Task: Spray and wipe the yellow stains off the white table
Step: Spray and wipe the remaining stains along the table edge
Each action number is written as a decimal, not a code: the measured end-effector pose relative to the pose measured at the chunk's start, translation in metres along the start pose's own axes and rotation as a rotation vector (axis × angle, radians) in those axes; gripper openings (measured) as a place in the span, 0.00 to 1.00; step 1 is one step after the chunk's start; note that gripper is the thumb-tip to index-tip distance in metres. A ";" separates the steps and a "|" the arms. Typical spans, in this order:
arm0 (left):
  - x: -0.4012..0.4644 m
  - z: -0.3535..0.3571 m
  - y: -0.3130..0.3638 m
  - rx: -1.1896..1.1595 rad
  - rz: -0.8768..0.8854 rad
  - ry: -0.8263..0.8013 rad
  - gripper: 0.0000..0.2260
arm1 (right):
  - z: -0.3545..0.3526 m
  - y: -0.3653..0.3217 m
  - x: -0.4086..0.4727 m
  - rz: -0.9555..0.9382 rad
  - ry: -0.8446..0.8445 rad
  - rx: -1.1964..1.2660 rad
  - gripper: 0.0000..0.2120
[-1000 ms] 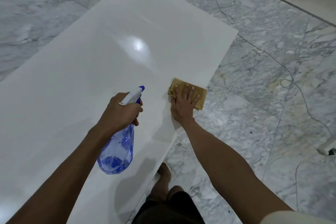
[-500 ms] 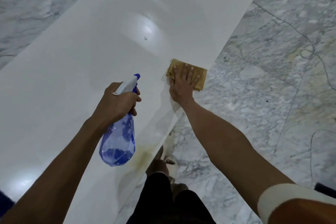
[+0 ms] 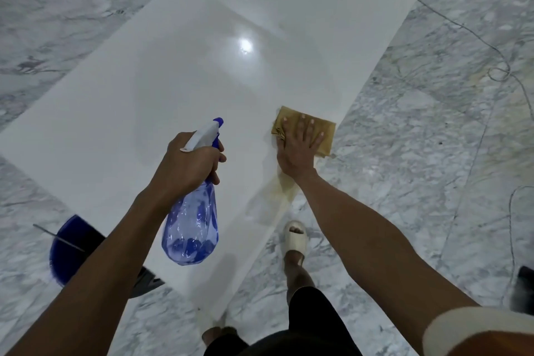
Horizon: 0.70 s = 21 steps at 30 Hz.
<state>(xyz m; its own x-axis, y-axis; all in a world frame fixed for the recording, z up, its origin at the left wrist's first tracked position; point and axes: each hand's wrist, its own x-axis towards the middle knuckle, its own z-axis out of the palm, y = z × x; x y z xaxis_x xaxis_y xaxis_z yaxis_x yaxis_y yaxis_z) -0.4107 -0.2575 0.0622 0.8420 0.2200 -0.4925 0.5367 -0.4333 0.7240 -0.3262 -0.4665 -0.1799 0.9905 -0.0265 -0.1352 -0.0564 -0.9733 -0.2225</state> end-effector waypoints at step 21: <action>-0.168 -0.115 -0.183 0.042 0.077 -0.260 0.16 | 0.064 -0.133 -0.326 0.049 -0.068 0.064 0.30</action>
<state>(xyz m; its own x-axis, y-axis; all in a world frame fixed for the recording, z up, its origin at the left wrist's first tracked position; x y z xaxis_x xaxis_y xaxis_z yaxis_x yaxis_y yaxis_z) -0.6438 -0.1146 0.0684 0.8351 -0.0446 -0.5482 0.4642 -0.4775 0.7460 -0.6495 -0.3139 -0.1686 0.9756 -0.0560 -0.2121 -0.1145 -0.9547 -0.2745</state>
